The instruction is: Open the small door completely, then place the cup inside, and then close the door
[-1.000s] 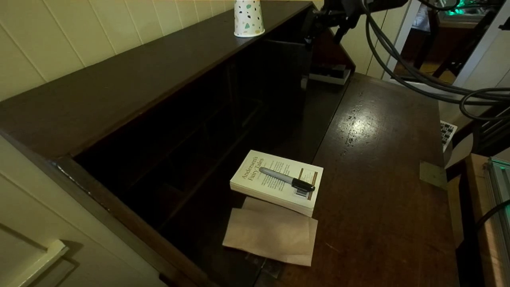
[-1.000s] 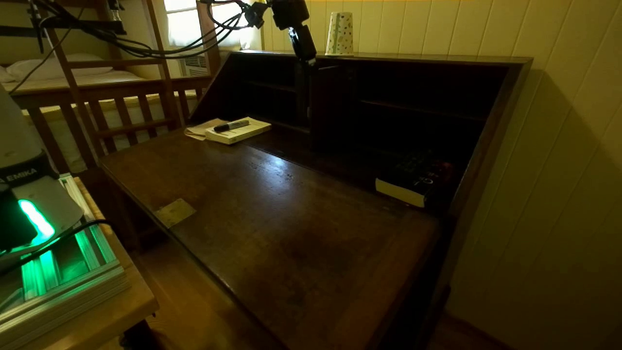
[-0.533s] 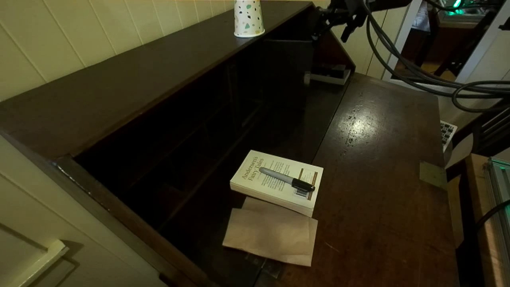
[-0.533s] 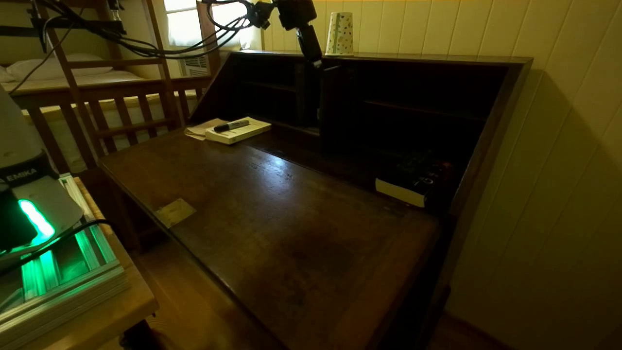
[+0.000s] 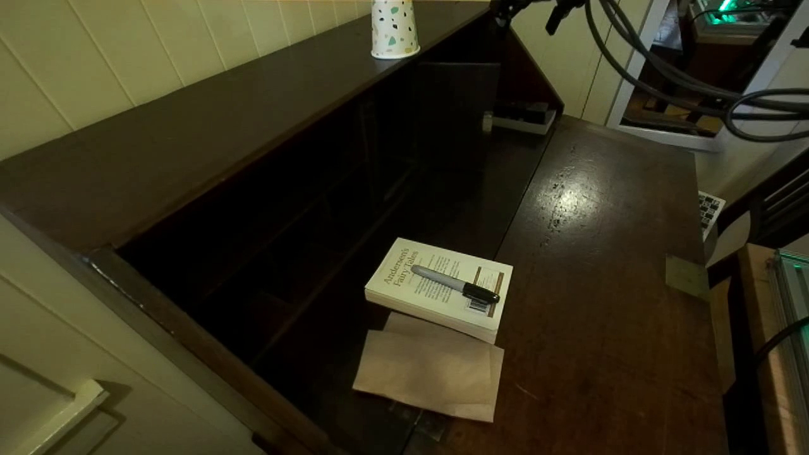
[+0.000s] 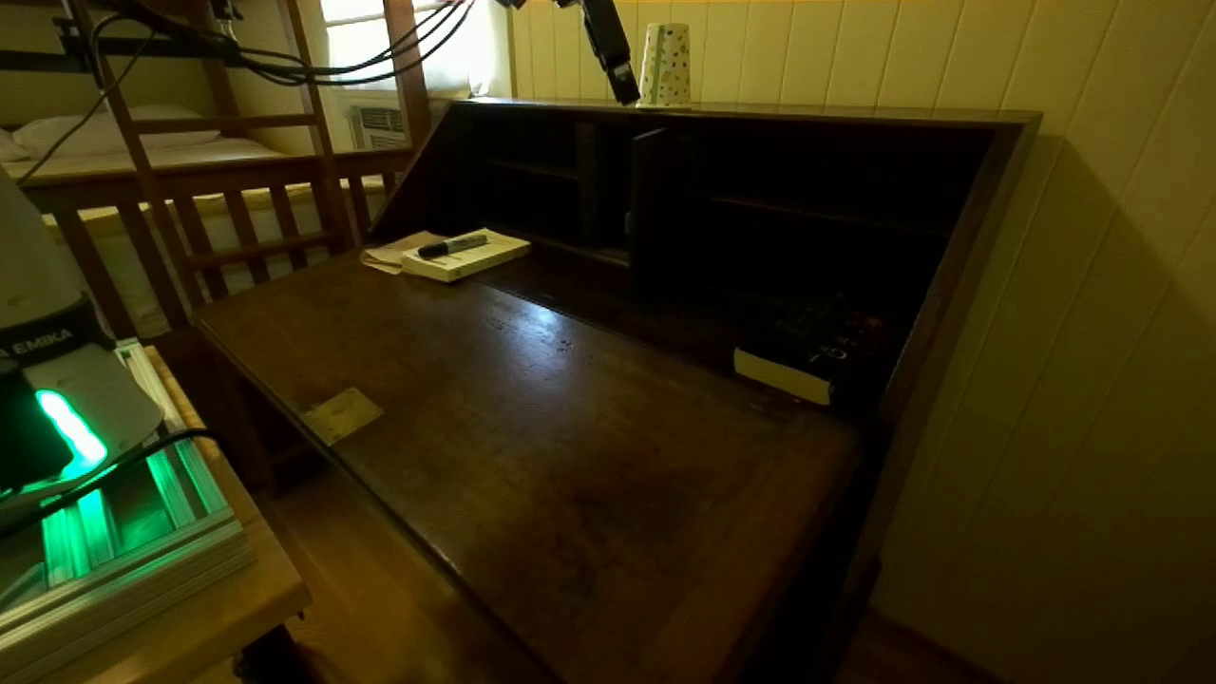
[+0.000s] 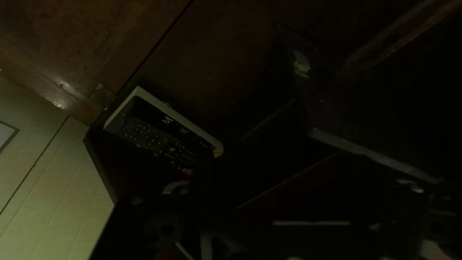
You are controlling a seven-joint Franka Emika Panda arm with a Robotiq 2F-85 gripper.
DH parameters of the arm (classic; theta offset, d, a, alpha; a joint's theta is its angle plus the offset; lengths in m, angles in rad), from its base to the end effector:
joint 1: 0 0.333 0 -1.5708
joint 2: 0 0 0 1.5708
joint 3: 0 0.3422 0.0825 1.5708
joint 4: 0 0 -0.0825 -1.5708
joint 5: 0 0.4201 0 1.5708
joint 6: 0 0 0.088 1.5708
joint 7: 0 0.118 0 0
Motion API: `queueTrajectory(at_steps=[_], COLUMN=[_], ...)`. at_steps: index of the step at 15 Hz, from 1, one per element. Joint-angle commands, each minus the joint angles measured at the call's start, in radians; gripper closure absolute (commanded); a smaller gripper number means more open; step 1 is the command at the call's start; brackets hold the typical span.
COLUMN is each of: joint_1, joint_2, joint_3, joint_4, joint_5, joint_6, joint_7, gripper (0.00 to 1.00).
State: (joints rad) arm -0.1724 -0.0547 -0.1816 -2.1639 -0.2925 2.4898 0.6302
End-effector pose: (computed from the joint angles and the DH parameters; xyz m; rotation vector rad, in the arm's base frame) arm 0.5551 -0.2068 0.4573 2.7032 -1.1218 0.5983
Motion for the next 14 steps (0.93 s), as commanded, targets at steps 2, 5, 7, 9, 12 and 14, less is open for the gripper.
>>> queueTrajectory(at_steps=[2,5,7,9,12,14], joint_1=[0.0,-0.005,-0.006,-0.006,-0.013,-0.011], joint_2=[-0.115,-0.133,-0.122,-0.109,-0.123,-0.112], joint_3=[0.041,0.049,0.047,0.049,0.054,0.053], joint_4=[0.047,0.096,0.129,0.156,0.141,0.152], joint_5=[0.048,0.109,0.157,0.195,0.187,0.198], joint_6=[-0.146,-0.148,-0.125,-0.115,-0.123,-0.121], joint_7=[0.009,0.003,0.002,0.011,-0.001,0.002], gripper=[0.0,0.0,0.0,0.0,0.0,0.0])
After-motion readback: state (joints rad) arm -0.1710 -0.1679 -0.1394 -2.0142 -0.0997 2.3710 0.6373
